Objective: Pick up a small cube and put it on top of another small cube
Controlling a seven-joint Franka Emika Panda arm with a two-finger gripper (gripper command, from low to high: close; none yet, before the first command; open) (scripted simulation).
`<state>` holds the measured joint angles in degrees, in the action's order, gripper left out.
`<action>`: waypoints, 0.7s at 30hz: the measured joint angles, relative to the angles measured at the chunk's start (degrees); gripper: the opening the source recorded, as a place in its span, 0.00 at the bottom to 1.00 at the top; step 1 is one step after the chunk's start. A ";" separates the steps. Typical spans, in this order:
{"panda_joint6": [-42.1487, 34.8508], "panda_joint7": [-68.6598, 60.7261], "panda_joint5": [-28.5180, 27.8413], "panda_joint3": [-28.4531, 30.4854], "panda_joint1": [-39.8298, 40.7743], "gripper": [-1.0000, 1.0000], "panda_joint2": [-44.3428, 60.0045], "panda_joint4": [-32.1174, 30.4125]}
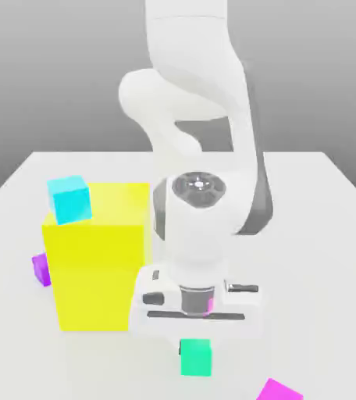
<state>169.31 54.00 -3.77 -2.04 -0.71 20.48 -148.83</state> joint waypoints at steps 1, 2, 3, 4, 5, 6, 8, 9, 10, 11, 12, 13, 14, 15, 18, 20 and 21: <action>-1.04 -0.14 0.18 -0.28 0.23 0.00 -1.30 -0.26; -2.40 -0.34 0.45 -0.62 0.51 0.00 -2.98 -0.59; -3.91 -0.63 0.82 -0.90 0.71 0.00 -4.86 -0.96; -5.50 -0.94 1.23 -1.13 0.85 0.00 -6.85 -1.35; -7.13 -1.23 1.61 -1.34 0.98 0.00 -8.87 -1.74; -8.74 -1.04 1.84 -1.55 0.89 0.00 -10.32 -1.63; -11.68 1.66 1.92 -1.74 -0.72 0.00 -9.94 1.42; -13.14 3.36 1.81 -1.95 -1.51 0.00 -9.41 3.25; -14.57 5.11 1.72 -2.15 -2.31 0.00 -8.82 5.17; -15.96 6.86 1.64 -2.37 -3.10 0.00 -8.21 7.11; -17.34 8.62 1.61 -2.51 -3.94 0.00 -7.61 9.06; -18.75 10.40 1.56 -2.65 -4.76 0.00 -7.03 11.04; -20.13 12.18 1.52 -2.80 -5.54 0.00 -6.48 13.01; -21.48 13.96 1.50 -2.92 -6.30 0.00 -5.96 14.98; -23.50 18.37 1.33 -3.02 -8.14 0.00 -3.64 19.77; -20.75 19.33 0.85 -2.58 -8.74 0.00 -0.10 20.64; -19.00 19.64 0.55 -2.34 -9.00 0.00 1.87 20.86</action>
<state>150.30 73.64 -3.23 -4.38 -9.71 22.34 -127.98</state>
